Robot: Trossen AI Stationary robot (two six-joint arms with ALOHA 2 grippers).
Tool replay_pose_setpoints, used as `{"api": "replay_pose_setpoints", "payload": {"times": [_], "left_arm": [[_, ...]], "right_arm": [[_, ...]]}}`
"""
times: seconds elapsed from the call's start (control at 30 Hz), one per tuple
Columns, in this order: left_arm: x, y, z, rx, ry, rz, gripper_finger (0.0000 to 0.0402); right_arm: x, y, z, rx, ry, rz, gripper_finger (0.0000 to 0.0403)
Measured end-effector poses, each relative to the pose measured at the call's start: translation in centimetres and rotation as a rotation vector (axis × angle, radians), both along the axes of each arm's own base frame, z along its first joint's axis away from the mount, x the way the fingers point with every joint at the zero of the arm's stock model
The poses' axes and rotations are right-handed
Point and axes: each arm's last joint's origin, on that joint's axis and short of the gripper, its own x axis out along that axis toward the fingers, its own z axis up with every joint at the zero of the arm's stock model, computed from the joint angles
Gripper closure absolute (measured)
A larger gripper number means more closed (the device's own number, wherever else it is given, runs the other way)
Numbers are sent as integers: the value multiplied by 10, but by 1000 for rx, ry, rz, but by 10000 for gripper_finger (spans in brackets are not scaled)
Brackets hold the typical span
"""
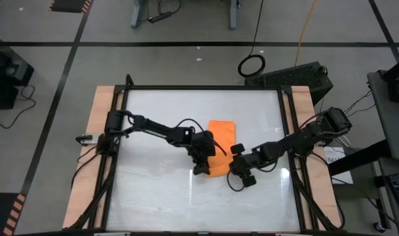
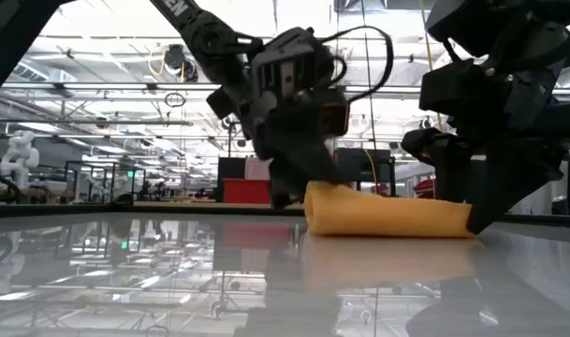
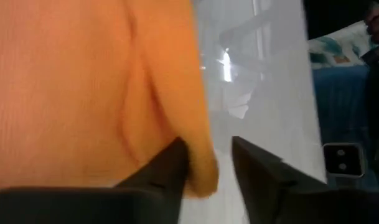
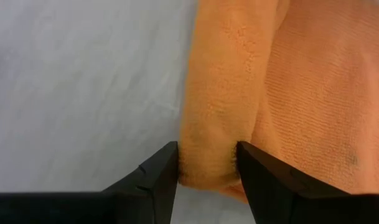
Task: Roll towel
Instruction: Roll the towel
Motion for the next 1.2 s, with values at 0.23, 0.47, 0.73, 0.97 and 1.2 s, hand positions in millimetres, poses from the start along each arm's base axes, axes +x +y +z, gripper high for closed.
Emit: {"api": "replay_pose_setpoints", "payload": {"times": [0.23, 0.47, 0.73, 0.97, 1.2], "left_arm": [[-6, -3, 30, 105, -69, -11, 196], [-20, -23, 57, 390, -177, -107, 194], [-19, -73, 56, 734, -371, -262, 194], [-13, -77, 31, 799, -325, -247, 194], [-11, -74, 14, 817, -272, -249, 194]], "right_arm": [[0, 0, 0, 18, 5, -35, 271], [-4, -2, -6, 64, 12, -114, 316], [-5, -2, -7, 85, 17, -135, 363], [-4, -5, -7, 113, 27, -154, 370], [-3, -7, -7, 138, 32, -161, 371]]}}
